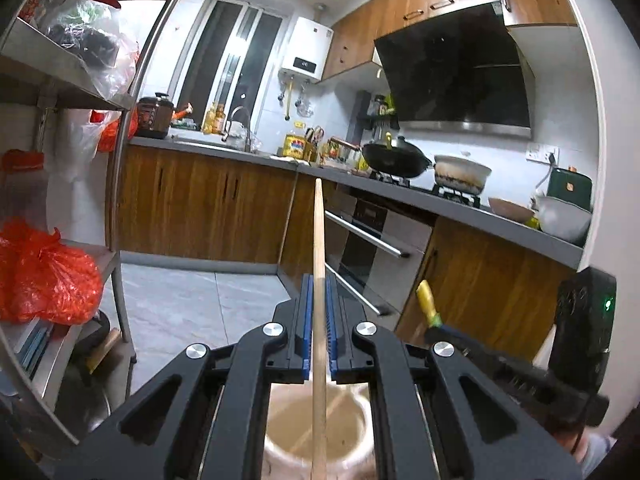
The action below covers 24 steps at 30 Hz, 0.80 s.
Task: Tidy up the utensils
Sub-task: 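Lift the chopstick with the left gripper while the right gripper carries the green spoon to the vases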
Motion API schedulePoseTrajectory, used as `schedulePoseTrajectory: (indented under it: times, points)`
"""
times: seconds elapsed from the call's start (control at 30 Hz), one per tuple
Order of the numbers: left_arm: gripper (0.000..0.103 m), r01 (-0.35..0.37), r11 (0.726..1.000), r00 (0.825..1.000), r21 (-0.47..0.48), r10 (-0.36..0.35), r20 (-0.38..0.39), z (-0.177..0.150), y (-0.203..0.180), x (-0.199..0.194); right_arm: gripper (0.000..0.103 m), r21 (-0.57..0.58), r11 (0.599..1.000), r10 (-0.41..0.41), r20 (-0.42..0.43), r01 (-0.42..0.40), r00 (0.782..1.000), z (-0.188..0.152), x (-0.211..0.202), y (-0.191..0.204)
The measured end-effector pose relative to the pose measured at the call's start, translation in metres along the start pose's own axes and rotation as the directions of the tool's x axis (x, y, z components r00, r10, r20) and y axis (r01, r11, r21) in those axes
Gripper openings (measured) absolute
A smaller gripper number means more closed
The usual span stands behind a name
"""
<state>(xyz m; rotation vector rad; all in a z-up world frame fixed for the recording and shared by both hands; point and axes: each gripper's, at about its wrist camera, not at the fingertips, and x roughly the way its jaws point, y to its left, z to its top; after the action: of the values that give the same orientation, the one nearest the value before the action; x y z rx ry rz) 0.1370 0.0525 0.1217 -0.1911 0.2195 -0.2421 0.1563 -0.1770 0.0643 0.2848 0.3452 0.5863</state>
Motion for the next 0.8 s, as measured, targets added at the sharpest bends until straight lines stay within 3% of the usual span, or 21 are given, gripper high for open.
schedulePoseTrajectory:
  times: [0.13,0.37,0.6,0.8]
  points:
    - [0.006,-0.033,0.999,0.999,0.003,0.033,0.031,-0.002,0.002,0.022,0.011,0.028,1.0,0.006,0.004,-0.006,1.0,0.0,0.02,-0.007]
    - [0.006,-0.093,0.995,0.995,0.028,0.091,0.051,-0.015,0.005,0.04,0.011,-0.04,0.999,-0.031,-0.01,0.031,0.999,-0.007,0.047,0.0]
    - [0.006,-0.081,0.995,0.996,0.055,0.079,0.04,-0.023,0.004,0.03,0.011,-0.165,0.978,-0.136,-0.028,0.13,0.99,-0.021,0.053,0.008]
    - [0.006,-0.063,0.994,0.998,0.09,0.063,0.003,-0.031,-0.005,0.012,0.011,-0.208,0.967,-0.154,-0.02,0.147,0.988,-0.028,0.033,0.016]
